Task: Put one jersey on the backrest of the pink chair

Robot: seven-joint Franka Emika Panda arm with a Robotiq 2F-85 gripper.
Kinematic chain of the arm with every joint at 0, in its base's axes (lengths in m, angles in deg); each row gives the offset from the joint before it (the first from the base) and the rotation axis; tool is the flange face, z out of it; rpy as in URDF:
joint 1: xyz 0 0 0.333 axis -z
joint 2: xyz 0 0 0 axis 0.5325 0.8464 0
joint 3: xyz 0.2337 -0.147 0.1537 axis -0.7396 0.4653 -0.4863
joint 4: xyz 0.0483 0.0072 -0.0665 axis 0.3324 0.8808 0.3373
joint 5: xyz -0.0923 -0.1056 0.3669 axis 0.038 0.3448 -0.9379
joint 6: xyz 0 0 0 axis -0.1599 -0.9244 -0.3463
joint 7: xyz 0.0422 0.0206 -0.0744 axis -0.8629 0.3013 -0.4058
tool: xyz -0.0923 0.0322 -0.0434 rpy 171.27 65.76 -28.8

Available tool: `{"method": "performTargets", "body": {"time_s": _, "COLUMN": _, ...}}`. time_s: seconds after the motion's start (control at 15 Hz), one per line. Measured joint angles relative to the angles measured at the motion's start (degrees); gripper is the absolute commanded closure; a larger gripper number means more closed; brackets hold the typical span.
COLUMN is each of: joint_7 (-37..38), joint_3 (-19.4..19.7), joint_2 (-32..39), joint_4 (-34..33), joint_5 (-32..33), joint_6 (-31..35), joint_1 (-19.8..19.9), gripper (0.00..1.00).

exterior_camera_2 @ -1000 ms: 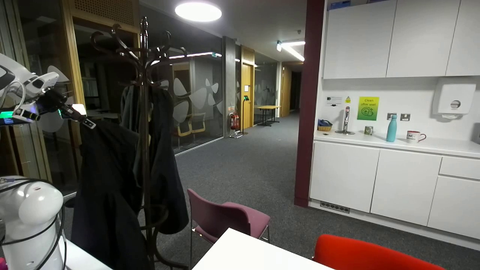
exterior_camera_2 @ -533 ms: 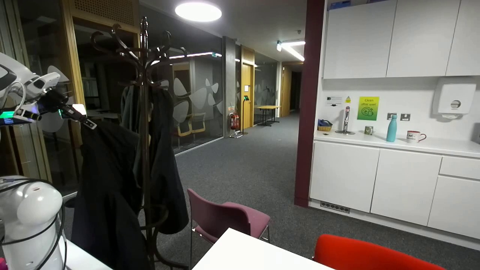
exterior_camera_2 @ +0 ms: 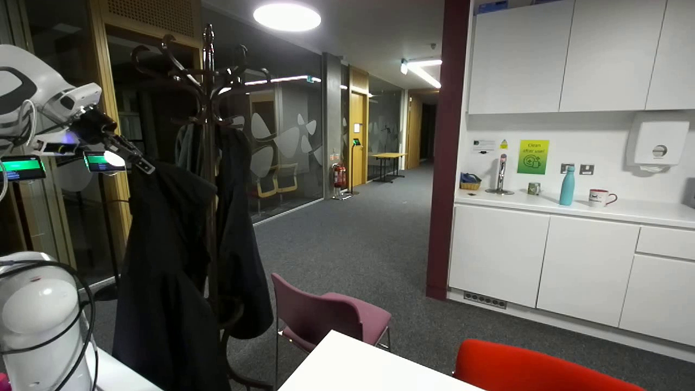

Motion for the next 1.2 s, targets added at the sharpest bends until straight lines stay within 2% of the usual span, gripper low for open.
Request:
{"method": "performTargets", "body": {"time_s": 0.27, "joint_7": -0.01, "joint_3": 3.00, "joint_2": 3.76, "joint_4": -1.26, "joint_5": 0.02, "joint_6": 0.58, "joint_1": 4.14, "gripper": 1.00}}
{"method": "performTargets", "body": {"time_s": 0.6, "joint_7": -0.04, "joint_3": 5.13, "joint_2": 10.29, "joint_4": -2.22, "joint_5": 1.15, "joint_6": 1.50, "joint_1": 7.01, "gripper": 1.00}}
{"method": "performTargets", "body": {"time_s": 0.87, "joint_7": -0.53, "joint_3": 6.83, "joint_2": 16.43, "joint_4": -3.95, "joint_5": 3.59, "joint_6": 2.40, "joint_1": 8.41, "gripper": 1.00}}
{"method": "performTargets", "body": {"time_s": 1.2, "joint_7": -4.00, "joint_3": 7.01, "joint_2": 22.56, "joint_4": -5.92, "joint_5": 4.30, "joint_6": 4.83, "joint_1": 8.04, "gripper": 1.00}}
